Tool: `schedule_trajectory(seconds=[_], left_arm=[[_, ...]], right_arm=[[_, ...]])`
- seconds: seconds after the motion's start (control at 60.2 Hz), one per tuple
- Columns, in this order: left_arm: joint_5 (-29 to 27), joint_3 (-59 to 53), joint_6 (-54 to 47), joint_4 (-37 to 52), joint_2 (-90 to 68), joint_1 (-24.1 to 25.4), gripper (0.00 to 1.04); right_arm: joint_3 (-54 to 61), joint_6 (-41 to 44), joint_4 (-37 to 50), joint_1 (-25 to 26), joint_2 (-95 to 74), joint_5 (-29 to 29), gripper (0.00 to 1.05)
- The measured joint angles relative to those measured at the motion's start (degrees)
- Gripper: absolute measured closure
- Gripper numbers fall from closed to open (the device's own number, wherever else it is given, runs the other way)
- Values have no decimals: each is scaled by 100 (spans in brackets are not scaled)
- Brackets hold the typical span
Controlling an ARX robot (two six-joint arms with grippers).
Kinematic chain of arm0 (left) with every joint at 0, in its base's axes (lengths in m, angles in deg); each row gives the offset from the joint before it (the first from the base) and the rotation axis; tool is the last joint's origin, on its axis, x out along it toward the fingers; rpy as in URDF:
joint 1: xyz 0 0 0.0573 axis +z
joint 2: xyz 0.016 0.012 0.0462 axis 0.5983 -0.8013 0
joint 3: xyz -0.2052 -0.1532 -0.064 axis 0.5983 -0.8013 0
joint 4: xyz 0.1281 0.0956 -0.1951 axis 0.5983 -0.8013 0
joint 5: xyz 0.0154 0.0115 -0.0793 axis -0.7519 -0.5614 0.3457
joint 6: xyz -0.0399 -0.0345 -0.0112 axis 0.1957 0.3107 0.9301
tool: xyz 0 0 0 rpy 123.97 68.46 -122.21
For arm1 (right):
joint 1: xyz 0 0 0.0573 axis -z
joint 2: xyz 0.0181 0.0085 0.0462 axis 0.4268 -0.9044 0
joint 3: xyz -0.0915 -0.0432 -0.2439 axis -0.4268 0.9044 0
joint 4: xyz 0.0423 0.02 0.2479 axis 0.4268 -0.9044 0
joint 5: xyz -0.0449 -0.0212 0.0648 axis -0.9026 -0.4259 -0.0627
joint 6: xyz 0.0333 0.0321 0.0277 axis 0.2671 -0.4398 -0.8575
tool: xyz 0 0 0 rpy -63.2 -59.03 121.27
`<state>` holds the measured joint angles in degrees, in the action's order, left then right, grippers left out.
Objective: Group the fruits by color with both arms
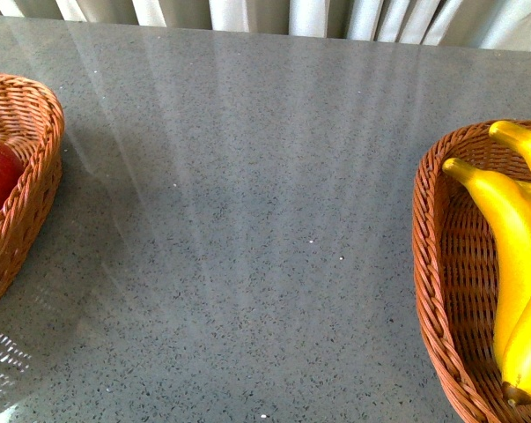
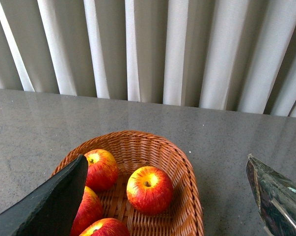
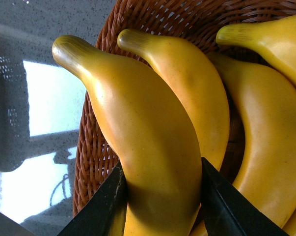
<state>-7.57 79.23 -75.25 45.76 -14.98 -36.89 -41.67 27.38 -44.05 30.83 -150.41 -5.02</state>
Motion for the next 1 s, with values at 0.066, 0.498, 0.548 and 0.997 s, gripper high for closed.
schedule_trajectory(seconds=[0.066, 0.498, 0.548, 0.997], left_arm=[[0, 0, 0, 0, 2, 0, 9], [0, 0, 0, 0, 2, 0, 9], [0, 0, 0, 0, 0, 0, 9], [0, 0, 0, 0, 0, 0, 9]], right_arm=[[13, 2, 50, -68, -33, -72, 68], [201, 153, 490, -22, 584, -483, 8], [264, 105, 732, -103, 955, -378, 9], [2439, 498, 6107, -520, 2004, -2579, 49]])
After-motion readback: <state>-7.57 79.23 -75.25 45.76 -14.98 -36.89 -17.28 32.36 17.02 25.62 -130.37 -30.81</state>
